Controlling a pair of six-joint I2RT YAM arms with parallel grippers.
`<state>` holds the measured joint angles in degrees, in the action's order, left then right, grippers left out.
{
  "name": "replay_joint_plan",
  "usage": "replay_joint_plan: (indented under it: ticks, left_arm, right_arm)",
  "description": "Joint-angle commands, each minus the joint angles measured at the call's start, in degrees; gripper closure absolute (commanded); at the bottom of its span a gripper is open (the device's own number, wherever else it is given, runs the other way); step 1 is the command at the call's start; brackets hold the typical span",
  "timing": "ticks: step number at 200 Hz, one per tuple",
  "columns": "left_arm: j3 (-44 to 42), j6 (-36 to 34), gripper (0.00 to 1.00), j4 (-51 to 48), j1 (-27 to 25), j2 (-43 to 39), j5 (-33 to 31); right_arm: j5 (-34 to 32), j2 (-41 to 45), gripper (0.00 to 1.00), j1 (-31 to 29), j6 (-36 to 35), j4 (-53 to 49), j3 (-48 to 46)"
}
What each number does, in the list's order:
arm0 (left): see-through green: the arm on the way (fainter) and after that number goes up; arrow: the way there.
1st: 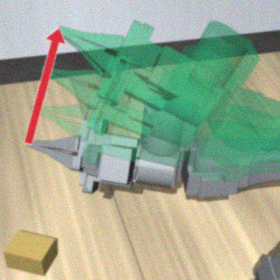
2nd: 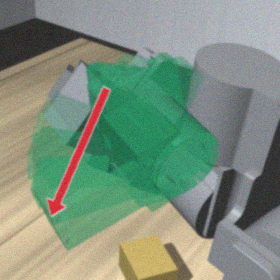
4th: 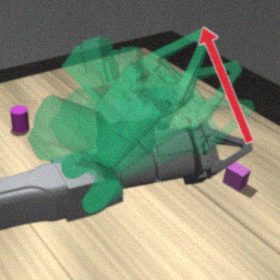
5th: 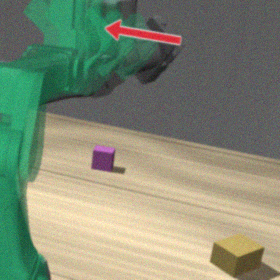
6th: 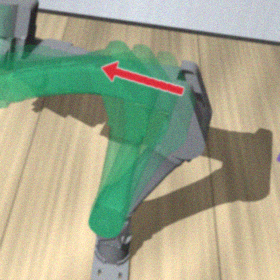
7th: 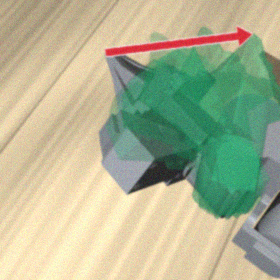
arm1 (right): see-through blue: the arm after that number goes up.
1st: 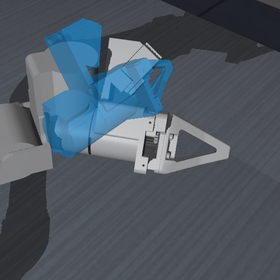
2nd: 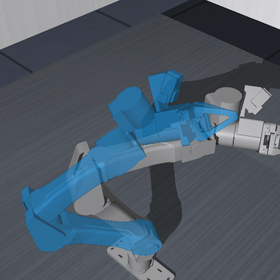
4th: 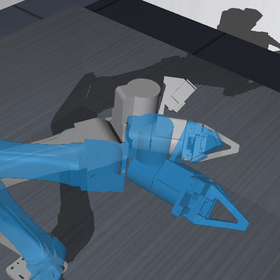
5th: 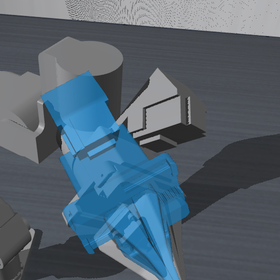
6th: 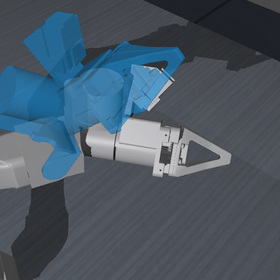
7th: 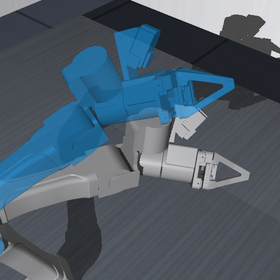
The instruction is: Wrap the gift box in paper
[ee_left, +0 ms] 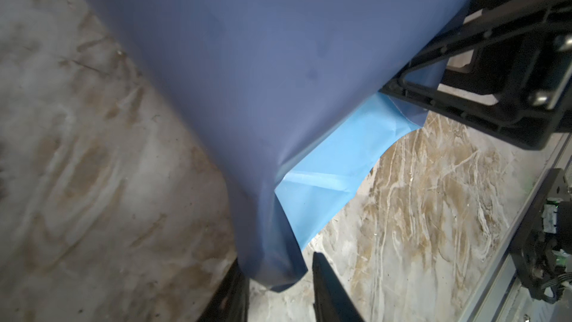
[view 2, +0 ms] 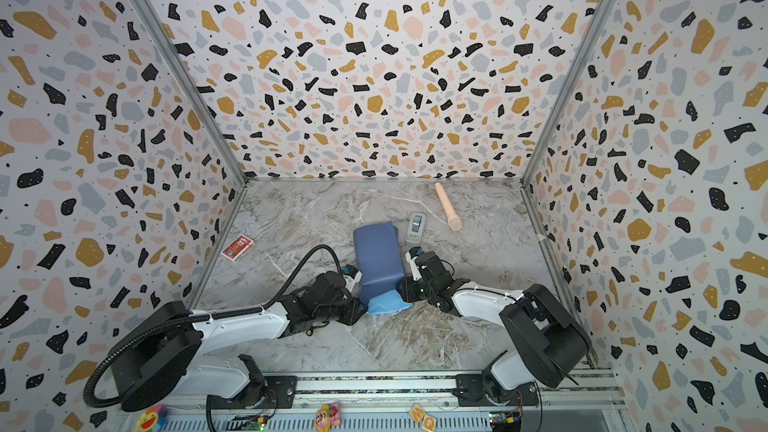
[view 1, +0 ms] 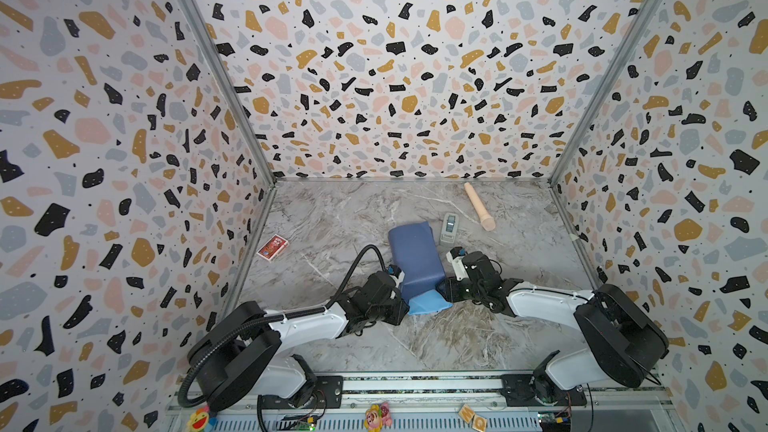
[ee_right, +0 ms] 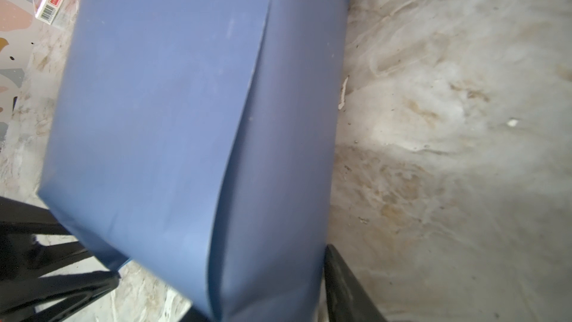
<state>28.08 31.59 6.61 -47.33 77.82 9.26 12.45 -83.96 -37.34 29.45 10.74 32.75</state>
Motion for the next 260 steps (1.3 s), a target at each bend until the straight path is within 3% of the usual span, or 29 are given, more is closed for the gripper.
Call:
replay_joint_plan:
  ticks: [1,69,118,232,260]
  left_arm:
    - [-1.7,0.5,0.61,3.1,0.1,-0.4,1.6]
    - [-3.8,-2.0,0.55,0.6,0.6,-2.5,1.8]
    - [-1.2,-3.4,0.68,0.2,1.6,0.3,1.9]
    - [1.3,-1.5,0.84,2.8,1.5,3.0,2.0]
    - [1.9,-1.1,0.82,3.0,1.6,3.1,2.3]
  right_arm:
    - [0.4,1.0,0.55,0.2,-0.1,-0.2,-0.4]
    - [0.6,1.1,0.55,0.2,0.2,0.0,-0.8]
    - [0.6,1.1,0.56,0.2,0.3,0.0,-0.7]
    - [0.7,1.4,0.56,0.1,0.3,0.1,-0.8]
    - [0.9,1.4,0.56,0.1,0.4,0.3,-1.0]
